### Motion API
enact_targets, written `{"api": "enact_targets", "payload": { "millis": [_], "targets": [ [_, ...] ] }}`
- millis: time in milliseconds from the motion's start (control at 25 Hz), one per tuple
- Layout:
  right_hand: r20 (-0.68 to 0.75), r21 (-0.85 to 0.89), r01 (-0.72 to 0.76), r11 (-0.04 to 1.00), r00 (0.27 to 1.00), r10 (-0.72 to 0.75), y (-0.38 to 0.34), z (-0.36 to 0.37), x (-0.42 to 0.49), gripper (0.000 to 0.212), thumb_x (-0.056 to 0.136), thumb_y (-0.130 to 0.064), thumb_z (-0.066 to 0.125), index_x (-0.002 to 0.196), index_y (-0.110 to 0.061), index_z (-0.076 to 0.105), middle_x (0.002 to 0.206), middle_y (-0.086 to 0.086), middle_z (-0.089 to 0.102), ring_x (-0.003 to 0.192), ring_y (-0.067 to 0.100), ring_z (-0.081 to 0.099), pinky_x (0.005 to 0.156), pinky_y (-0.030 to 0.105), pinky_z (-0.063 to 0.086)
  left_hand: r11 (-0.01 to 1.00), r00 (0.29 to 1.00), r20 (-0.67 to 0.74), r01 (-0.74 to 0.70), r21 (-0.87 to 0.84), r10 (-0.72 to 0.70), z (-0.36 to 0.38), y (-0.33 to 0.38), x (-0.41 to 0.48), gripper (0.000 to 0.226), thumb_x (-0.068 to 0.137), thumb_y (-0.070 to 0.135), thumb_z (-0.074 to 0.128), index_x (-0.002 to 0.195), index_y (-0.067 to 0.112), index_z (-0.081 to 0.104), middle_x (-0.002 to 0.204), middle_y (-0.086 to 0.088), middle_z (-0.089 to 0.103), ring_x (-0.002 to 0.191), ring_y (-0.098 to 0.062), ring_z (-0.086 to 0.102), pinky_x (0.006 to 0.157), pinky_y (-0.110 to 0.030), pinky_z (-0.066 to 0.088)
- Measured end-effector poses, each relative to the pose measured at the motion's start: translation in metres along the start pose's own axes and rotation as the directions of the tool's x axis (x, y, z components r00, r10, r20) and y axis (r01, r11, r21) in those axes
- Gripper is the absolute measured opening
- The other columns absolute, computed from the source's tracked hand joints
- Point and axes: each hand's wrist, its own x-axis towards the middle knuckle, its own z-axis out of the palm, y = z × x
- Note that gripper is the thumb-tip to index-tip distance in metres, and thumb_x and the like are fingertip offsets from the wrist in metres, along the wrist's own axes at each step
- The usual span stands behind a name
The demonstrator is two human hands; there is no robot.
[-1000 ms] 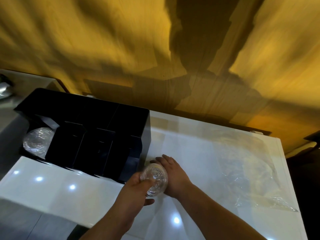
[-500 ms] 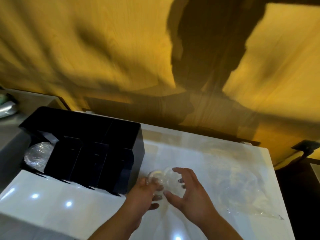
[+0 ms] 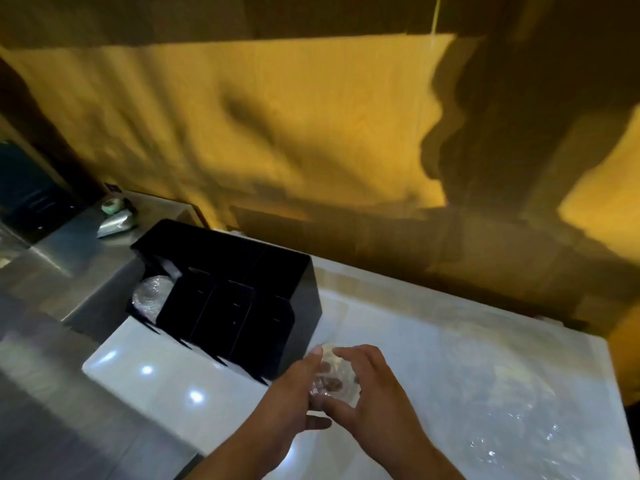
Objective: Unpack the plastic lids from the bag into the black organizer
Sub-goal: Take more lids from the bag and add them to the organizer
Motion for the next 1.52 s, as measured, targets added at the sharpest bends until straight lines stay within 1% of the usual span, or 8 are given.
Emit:
{"api": "enact_targets", "payload": {
  "millis": [200,280,400,520,800,1000,1280,1520],
  "targets": [
    [0.136,0.087,0.066,0.994,0.988,-0.077,-0.032,0.044,0.011,0.055,0.074,-0.073,0.069,0.122,-0.069,0.042,0.123,-0.039,0.043,0.109,-0.005,0.057,0.082,0.011,0.05,0.993,0.977,-0.179,-0.116,0.025,0.119,-0.059,-0.022,-0.016,0.029,0.095,0.04,0.069,0.116,0.022,0.073,0.099,-0.002,0.084,0.086,-0.021,0.08,0.078,-0.038,0.064],
    [0.192,0.24,-0.076,0.968,0.981,0.029,-0.049,0.058,0.015,0.054,0.081,-0.063,0.073,0.126,-0.061,0.043,0.121,-0.031,0.055,0.101,-0.004,0.063,0.077,0.012,0.054,0.991,0.963,-0.242,-0.131,-0.027,0.121,-0.087,-0.026,-0.026,0.017,0.098,0.025,0.068,0.113,0.021,0.074,0.093,-0.005,0.084,0.078,-0.019,0.079,0.07,-0.034,0.061],
    [0.316,0.375,-0.281,0.883,0.935,0.163,-0.078,0.08,0.029,0.037,0.088,-0.043,0.074,0.121,-0.031,0.063,0.093,-0.006,0.077,0.07,0.006,0.069,0.063,0.032,0.059,0.983,0.959,-0.234,-0.174,-0.054,0.157,-0.126,-0.026,-0.042,0.018,0.094,0.028,0.071,0.11,0.021,0.076,0.096,-0.007,0.084,0.079,-0.019,0.078,0.067,-0.032,0.059],
    [0.393,0.475,-0.39,0.789,0.896,0.206,-0.111,0.108,0.038,0.019,0.094,-0.019,0.071,0.112,-0.012,0.07,0.077,0.004,0.076,0.061,0.015,0.065,0.057,0.031,0.055,0.97,0.933,-0.304,-0.229,-0.083,0.194,-0.171,-0.024,-0.054,0.027,0.087,0.03,0.077,0.11,0.016,0.075,0.096,-0.01,0.084,0.08,-0.022,0.079,0.066,-0.03,0.06],
    [0.359,0.515,-0.432,0.74,0.893,0.271,-0.2,0.215,0.031,0.02,0.097,-0.014,0.071,0.115,-0.008,0.064,0.071,0.009,0.07,0.059,0.018,0.063,0.059,0.033,0.056,0.962,0.934,-0.306,-0.234,-0.138,0.183,-0.315,-0.044,-0.078,0.015,0.098,0.027,0.073,0.105,0.015,0.077,0.084,-0.005,0.083,0.064,-0.016,0.078,0.062,-0.029,0.062],
    [0.404,0.525,-0.492,0.695,0.862,0.306,-0.249,0.272,0.034,0.014,0.099,-0.015,0.07,0.105,-0.002,0.07,0.068,0.012,0.068,0.058,0.02,0.062,0.061,0.033,0.057,0.97,0.928,-0.303,-0.239,-0.043,0.215,-0.398,-0.05,-0.077,0.015,0.098,0.029,0.072,0.102,0.015,0.075,0.092,-0.012,0.079,0.073,-0.022,0.072,0.064,-0.033,0.057],
    [0.287,0.563,-0.483,0.671,0.875,0.389,-0.259,0.282,0.047,0.018,0.098,-0.013,0.069,0.111,0.0,0.066,0.071,0.015,0.067,0.06,0.024,0.062,0.066,0.038,0.058,0.973,0.945,-0.233,-0.214,0.081,0.227,-0.411,-0.034,-0.059,0.017,0.102,0.042,0.063,0.105,0.027,0.072,0.096,-0.005,0.079,0.083,-0.023,0.074,0.059,-0.027,0.059],
    [0.345,0.658,-0.503,0.561,0.863,0.37,-0.259,0.266,0.07,0.018,0.099,-0.011,0.069,0.109,0.004,0.068,0.067,0.012,0.065,0.059,0.022,0.06,0.062,0.036,0.057,0.969,0.952,-0.194,-0.215,0.121,0.235,-0.402,-0.002,-0.051,0.018,0.103,0.045,0.06,0.108,0.03,0.067,0.096,-0.009,0.076,0.075,-0.022,0.077,0.059,-0.028,0.062]
  ]
}}
